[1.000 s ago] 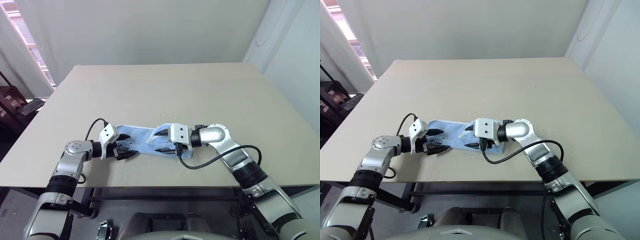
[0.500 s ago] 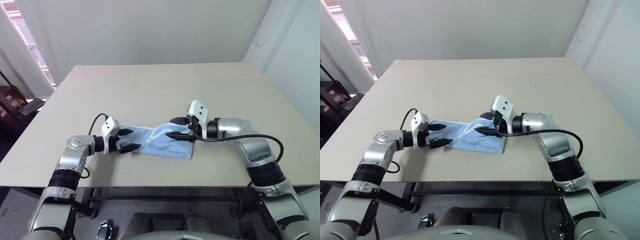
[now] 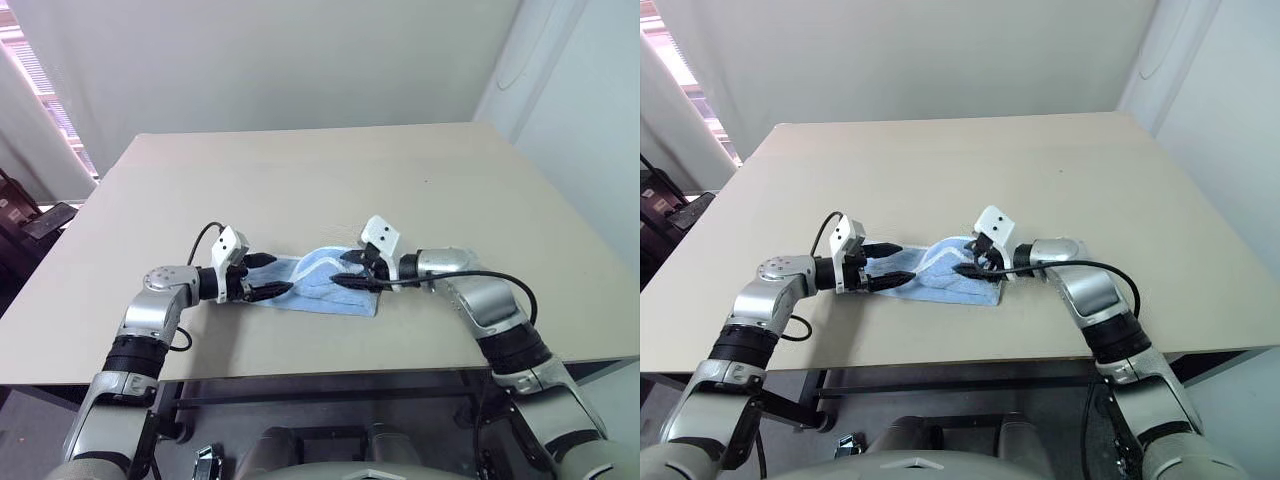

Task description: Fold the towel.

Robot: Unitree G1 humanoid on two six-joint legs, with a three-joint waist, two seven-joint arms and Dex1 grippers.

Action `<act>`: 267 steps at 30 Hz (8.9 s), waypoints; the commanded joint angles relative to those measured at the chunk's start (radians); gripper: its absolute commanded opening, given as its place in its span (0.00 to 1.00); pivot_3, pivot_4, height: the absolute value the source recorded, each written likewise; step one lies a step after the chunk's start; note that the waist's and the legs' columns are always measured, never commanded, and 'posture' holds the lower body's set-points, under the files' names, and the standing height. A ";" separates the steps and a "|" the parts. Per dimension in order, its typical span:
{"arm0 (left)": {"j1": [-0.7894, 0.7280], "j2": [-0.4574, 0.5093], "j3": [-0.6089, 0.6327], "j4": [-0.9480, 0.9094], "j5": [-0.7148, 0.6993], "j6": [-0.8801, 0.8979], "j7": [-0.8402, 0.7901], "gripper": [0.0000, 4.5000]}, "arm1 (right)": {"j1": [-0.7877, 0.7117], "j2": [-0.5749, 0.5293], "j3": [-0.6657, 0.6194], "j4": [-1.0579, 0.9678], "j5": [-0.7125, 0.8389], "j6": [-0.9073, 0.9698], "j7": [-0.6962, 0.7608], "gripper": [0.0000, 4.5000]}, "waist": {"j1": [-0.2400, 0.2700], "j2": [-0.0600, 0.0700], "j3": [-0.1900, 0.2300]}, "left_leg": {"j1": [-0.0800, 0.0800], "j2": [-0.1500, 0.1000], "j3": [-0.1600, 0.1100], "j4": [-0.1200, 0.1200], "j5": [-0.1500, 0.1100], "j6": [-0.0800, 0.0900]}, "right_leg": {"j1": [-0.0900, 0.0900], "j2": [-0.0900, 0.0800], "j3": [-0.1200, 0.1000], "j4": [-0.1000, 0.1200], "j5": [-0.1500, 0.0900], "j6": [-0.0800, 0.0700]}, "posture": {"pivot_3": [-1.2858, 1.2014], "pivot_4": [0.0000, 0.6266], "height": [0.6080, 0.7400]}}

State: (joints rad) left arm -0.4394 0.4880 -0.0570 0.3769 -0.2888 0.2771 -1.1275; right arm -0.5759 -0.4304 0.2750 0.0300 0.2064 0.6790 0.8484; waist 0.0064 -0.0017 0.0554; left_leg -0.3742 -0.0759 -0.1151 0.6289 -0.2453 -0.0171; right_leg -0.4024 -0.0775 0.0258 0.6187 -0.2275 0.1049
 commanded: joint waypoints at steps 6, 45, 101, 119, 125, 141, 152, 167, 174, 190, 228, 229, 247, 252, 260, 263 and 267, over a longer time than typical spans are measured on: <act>0.030 0.026 0.020 -0.058 -0.001 -0.015 0.021 1.00 | -0.032 0.020 0.016 0.012 -0.033 -0.106 0.014 0.01 | 0.002 0.000 0.000 | 0.000 0.000 0.000 0.000 0.000 0.000 | 0.000 0.000 0.000 0.000 0.000 0.000 | 0.52 0.00 1.00; -0.060 0.036 0.131 0.051 -0.057 -0.086 0.047 1.00 | -0.088 0.288 -0.265 0.093 0.090 -0.265 -0.202 0.54 | -0.016 0.000 0.000 | 0.002 0.000 -0.002 0.001 0.003 -0.004 | -0.003 0.001 0.000 0.011 0.000 -0.001 | 0.52 0.00 1.00; -0.116 -0.017 0.268 0.025 -0.213 0.203 -0.041 0.54 | 0.055 0.184 -0.195 0.119 0.201 -0.077 0.041 0.00 | -0.031 0.000 0.000 | 0.001 0.001 -0.002 0.001 0.003 -0.004 | -0.004 0.001 0.000 0.011 0.001 0.002 | 0.52 0.00 1.00; 0.337 0.074 0.832 -0.463 -0.776 1.192 0.570 1.00 | 0.017 0.249 -0.138 0.101 0.238 0.097 -0.014 0.00 | -0.049 0.001 0.001 | 0.002 0.001 -0.003 0.001 0.001 -0.008 | -0.003 0.001 0.000 0.011 -0.003 0.000 | 0.52 0.00 1.00; 0.324 -0.015 0.954 -0.412 -0.803 1.275 0.765 1.00 | 0.008 0.268 -0.128 0.108 0.233 0.092 -0.027 0.00 | -0.048 0.001 0.001 | 0.002 0.001 -0.003 0.000 0.001 -0.008 | -0.004 0.001 0.000 0.010 -0.003 0.000 | 0.52 0.00 1.00; 0.119 -0.094 0.937 -0.143 -0.700 1.193 0.984 1.00 | 0.040 0.203 -0.147 0.029 0.238 0.098 -0.057 0.00 | -0.043 0.001 0.001 | 0.002 0.001 -0.003 -0.001 0.001 -0.009 | -0.003 0.001 -0.001 0.009 -0.002 -0.001 | 0.52 0.00 1.00; 0.065 -0.134 0.885 -0.079 -0.685 1.155 0.996 1.00 | 0.059 0.177 -0.156 -0.007 0.245 0.101 -0.091 0.00 | -0.020 0.002 0.000 | 0.002 0.001 -0.004 0.000 0.001 -0.009 | -0.003 -0.002 -0.006 0.007 -0.002 -0.001 | 0.52 0.00 1.00; 0.049 -0.120 0.848 -0.048 -0.695 1.086 0.965 0.01 | 0.048 0.179 -0.169 0.006 0.259 0.098 -0.102 0.00 | -0.019 0.001 0.000 | 0.000 0.001 -0.002 -0.008 0.001 -0.010 | -0.003 -0.002 -0.004 -0.002 0.001 -0.004 | 0.52 0.00 1.00; 0.079 -0.037 0.727 -0.166 -0.684 1.044 0.792 0.01 | 0.075 0.110 -0.255 -0.079 0.378 0.168 -0.030 0.00 | -0.019 0.001 0.001 | -0.001 0.002 -0.001 -0.008 0.001 -0.010 | -0.003 -0.001 -0.004 -0.004 0.000 -0.004 | 0.52 0.00 1.00; -0.208 0.098 0.140 -0.176 -0.458 0.782 0.263 0.01 | 0.216 -0.068 -0.365 -0.196 0.430 0.175 -0.034 0.00 | -0.019 -0.001 0.002 | -0.002 0.001 0.002 -0.014 0.003 -0.007 | -0.004 -0.002 -0.002 -0.008 -0.001 -0.003 | 0.52 0.00 1.00; -0.213 -0.171 -0.248 -0.132 -0.072 0.191 -0.125 0.95 | 0.263 -0.059 -0.473 -0.197 0.444 0.115 -0.199 0.00 | -0.018 -0.004 0.005 | -0.001 0.002 0.003 -0.011 0.003 -0.006 | -0.002 -0.002 -0.001 -0.007 0.000 0.001 | 0.52 0.00 1.00; -0.201 -0.157 -0.233 -0.181 -0.098 0.185 -0.152 0.95 | 0.257 -0.058 -0.473 -0.191 0.445 0.112 -0.194 0.00 | -0.017 -0.004 0.005 | -0.001 0.002 0.003 -0.011 0.003 -0.006 | -0.002 -0.001 -0.001 -0.007 0.000 0.000 | 0.52 0.00 1.00; -0.263 -0.059 -0.011 0.127 -0.022 -0.046 -0.019 0.08 | 0.093 0.028 -0.235 -0.068 0.371 -0.015 -0.026 0.00 | -0.015 -0.004 0.004 | 0.000 0.001 0.002 -0.005 0.003 -0.006 | 0.000 -0.001 -0.002 -0.004 0.002 0.002 | 0.52 0.00 1.00; -0.209 -0.137 -0.048 0.164 0.027 -0.149 -0.006 0.01 | 0.060 0.074 -0.191 0.085 0.289 -0.086 -0.024 0.00 | -0.013 -0.004 0.004 | 0.000 0.000 0.002 -0.004 0.003 -0.006 | 0.000 -0.002 -0.001 -0.004 0.002 0.002 | 0.52 0.00 1.00; -0.199 -0.230 -0.056 0.337 0.079 -0.244 0.042 0.01 | 0.088 0.122 -0.145 0.271 0.195 -0.156 0.000 0.00 | -0.021 -0.004 0.004 | 0.001 0.001 0.002 -0.002 0.003 -0.006 | 0.001 0.000 -0.001 0.000 0.002 0.002 | 0.52 0.00 1.00; -0.184 -0.253 -0.064 0.463 0.119 -0.318 0.076 0.01 | 0.136 0.128 -0.104 0.287 0.149 -0.186 0.015 0.00 | -0.019 -0.004 0.004 | 0.001 0.001 0.001 -0.001 0.003 -0.006 | 0.001 0.000 -0.002 0.000 0.002 0.002 | 0.52 0.00 1.00; -0.201 -0.274 -0.041 0.545 0.118 -0.345 0.084 0.01 | 0.132 0.142 -0.118 0.313 0.129 -0.197 -0.001 0.00 | -0.019 -0.004 0.002 | 0.003 0.001 0.001 0.001 0.003 -0.005 | 0.005 0.000 -0.002 0.000 0.003 0.003 | 0.52 0.00 1.00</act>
State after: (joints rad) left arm -0.6360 0.2129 -0.1043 0.8934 -0.1859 -0.0565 -1.0494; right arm -0.4316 -0.2955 0.1584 0.3387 0.3448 0.4910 0.8481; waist -0.0126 -0.0060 0.0579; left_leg -0.3687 -0.0749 -0.1140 0.6303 -0.2423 -0.0225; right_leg -0.3950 -0.0779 0.0241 0.6186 -0.2257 0.1097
